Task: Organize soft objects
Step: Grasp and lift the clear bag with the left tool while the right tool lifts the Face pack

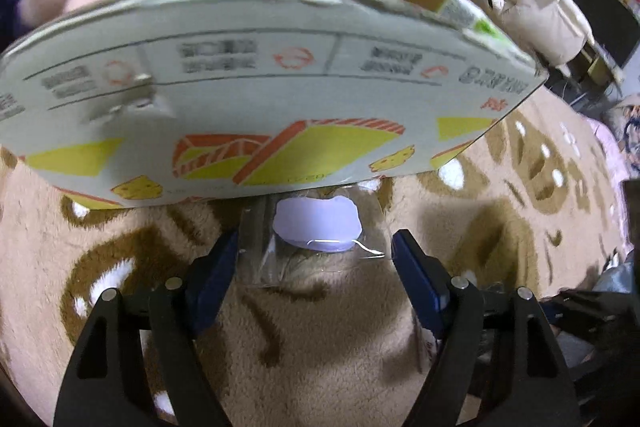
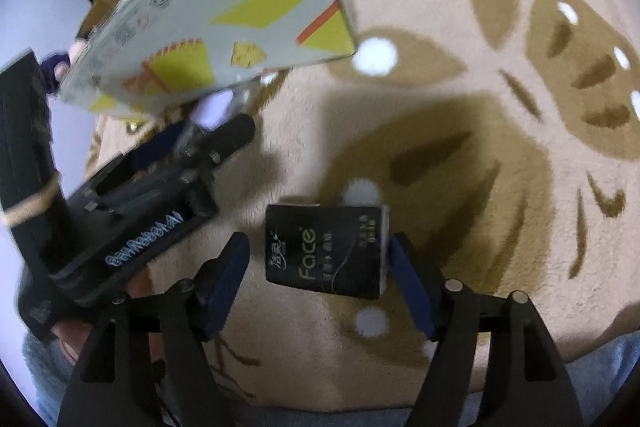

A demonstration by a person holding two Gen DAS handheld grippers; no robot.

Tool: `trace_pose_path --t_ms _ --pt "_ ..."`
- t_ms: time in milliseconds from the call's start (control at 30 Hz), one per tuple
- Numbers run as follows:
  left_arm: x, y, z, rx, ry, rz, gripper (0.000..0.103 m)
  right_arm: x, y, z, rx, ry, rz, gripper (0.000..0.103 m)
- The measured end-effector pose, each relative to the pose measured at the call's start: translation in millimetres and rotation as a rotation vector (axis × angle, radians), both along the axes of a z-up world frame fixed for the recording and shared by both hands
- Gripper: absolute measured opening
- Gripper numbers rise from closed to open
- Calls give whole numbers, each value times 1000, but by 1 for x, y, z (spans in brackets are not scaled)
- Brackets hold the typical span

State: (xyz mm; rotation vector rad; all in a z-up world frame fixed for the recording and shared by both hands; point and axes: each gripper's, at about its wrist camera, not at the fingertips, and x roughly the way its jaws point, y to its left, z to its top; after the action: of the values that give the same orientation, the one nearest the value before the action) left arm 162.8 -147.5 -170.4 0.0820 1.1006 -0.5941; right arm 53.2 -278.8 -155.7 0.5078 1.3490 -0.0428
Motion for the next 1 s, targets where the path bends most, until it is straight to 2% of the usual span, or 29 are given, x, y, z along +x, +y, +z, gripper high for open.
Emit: trace_pose_path --t_ms 67,133,200,300,433,833,1000 --pt "-2 7 2 0 0 15 77 3 8 -8 -30 44 31 76" --pt "-2 12 4 10 -7 33 77 5 14 -9 -65 50 56 76" --pt "-4 18 7 13 -12 49 77 5 17 -6 -85 35 62 69" --pt "-7 29 15 6 -28 75 77 2 16 -2 -87 12 57 68" --pt "-15 47 31 29 -100 109 77 -3 4 10 -81 -31 32 68" --pt "-57 79 85 53 -286 179 77 -18 0 78 -178 -391 -29 68" --pt "-83 87 119 45 -409 203 77 -23 -7 111 -221 -517 -35 68"
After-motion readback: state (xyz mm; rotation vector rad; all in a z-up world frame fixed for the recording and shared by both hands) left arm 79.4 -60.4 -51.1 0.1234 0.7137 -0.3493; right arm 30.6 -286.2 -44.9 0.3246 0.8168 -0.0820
